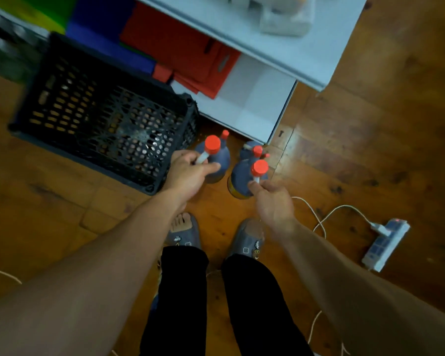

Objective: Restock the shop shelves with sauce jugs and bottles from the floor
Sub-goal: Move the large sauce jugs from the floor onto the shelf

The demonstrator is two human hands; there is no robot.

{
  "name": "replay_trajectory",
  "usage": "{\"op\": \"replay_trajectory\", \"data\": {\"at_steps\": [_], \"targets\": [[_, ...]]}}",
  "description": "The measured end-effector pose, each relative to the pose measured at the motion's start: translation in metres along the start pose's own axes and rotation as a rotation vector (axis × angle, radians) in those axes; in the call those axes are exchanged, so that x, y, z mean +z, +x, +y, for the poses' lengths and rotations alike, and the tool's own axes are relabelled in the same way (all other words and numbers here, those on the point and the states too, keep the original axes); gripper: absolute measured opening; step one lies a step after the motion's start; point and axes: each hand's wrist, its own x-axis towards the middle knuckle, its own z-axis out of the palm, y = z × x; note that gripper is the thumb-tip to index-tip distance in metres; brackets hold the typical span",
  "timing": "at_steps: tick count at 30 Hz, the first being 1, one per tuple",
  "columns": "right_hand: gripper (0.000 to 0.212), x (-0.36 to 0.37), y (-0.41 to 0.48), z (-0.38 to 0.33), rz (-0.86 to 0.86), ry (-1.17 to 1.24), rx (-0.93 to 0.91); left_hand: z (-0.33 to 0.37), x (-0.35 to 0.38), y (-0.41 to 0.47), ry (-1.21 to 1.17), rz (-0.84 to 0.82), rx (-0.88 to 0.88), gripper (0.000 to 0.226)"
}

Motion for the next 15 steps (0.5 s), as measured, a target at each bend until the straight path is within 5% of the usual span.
{"op": "replay_trajectory", "data": {"at_steps": [5,15], "targets": [[0.026,-0.029,-0.075,-0.063,0.022,-0.033,-0.12,0.063,-0.052,-0.069,-0.044,0.042,0.09,0.022],[0.032,-0.081,-0.222,-0.184,0.103,-0.007,-0.395,0.186,-0.151,-0.191,-0.134,0.18,0.351,0.038]]}}
